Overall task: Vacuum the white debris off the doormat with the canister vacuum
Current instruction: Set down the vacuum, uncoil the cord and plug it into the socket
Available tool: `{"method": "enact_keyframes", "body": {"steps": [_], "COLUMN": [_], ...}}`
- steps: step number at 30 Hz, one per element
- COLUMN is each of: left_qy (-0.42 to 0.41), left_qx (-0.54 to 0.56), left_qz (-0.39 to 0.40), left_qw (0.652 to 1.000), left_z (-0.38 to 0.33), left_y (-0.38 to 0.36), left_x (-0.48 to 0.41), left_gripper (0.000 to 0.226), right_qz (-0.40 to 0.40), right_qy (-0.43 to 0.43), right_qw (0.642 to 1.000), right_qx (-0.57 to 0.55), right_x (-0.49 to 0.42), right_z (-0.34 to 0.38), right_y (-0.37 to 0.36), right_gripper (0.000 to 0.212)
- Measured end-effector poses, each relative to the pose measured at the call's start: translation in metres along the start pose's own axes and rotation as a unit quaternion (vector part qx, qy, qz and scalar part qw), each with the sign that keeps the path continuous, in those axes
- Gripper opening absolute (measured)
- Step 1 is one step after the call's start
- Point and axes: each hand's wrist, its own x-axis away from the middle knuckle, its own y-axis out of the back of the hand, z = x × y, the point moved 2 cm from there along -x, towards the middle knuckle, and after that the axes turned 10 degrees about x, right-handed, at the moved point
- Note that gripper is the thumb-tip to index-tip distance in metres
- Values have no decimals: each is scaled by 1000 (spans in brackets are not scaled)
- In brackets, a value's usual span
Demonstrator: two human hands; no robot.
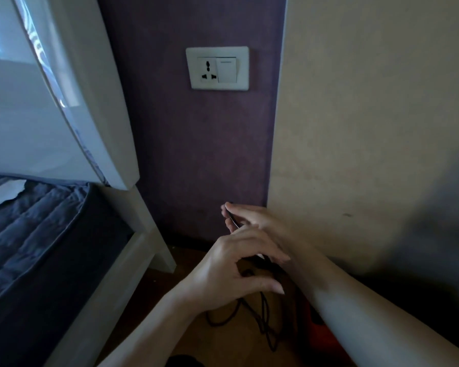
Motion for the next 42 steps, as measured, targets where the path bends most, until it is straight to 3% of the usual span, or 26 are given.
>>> {"method": "enact_keyframes", "body": {"steps": [2, 4, 6, 8, 10, 11, 14, 16, 18, 20, 23, 27, 29, 31, 35, 37, 40, 42], "left_qy": [7, 27, 112, 241, 328, 344, 328, 320, 315, 306, 289, 297, 302, 266, 138, 42, -100, -135], "left_qx": [15, 47, 66, 143, 224, 230, 197, 186, 183, 171, 139, 113, 94, 36, -89, -190, -335, -376], "left_qz": [-46, -165, -341, -411, -380, -361, -339, -355, -360, -341, -298, -228, -165, -123, -252, -276, -242, -217], "left_qw": [999, 985, 931, 867, 835, 836, 860, 859, 859, 872, 899, 920, 934, 955, 954, 941, 905, 891], "left_z": [0, 3, 13, 25, 26, 23, 7, -4, -11, -14, -11, 2, 12, 29, 58, 57, 50, 48], "left_y": [7, 18, 28, 32, 30, 28, 23, 17, 13, 14, 22, 28, 43, 69, 141, 167, 207, 231], "left_x": [3, 4, 2, -5, -18, -26, -46, -54, -55, -54, -46, -26, -24, -31, -67, -87, -114, -129], "left_gripper": [38, 26, 31, 40, 44, 44, 29, 20, 16, 14, 14, 11, 12, 17, 29, 39, 56, 67], "right_qz": [-13, -26, -27, -18, -12, -7, 4, 4, -51, -145, -172, -208, -250, -266, -264, -275, -311, -331], "right_qy": [48, 92, 111, 135, 152, 159, 162, 153, 131, 70, -17, 38, 77, 111, 178, 199, 221, 234], "right_qw": [998, 992, 986, 974, 957, 948, 928, 934, 960, 981, 984, 962, 948, 948, 948, 937, 908, 889], "right_qx": [24, 79, 125, 180, 245, 274, 337, 323, 241, 112, -48, -172, -181, -136, 11, 88, 171, 212], "right_x": [6, 18, 32, 45, 58, 63, 75, 82, 85, 73, 39, 14, 13, 13, 11, 9, -3, -14], "right_z": [10, 22, 31, 36, 41, 41, 42, 40, 42, 48, 69, 89, 88, 88, 100, 112, 134, 149], "right_y": [3, 7, 7, 8, 10, 12, 20, 27, 34, 40, 36, 22, 17, 11, -7, -16, -31, -43], "right_gripper": [9, 7, 11, 14, 16, 15, 11, 9, 11, 32, 44, 30, 26, 25, 24, 20, 14, 12]}}
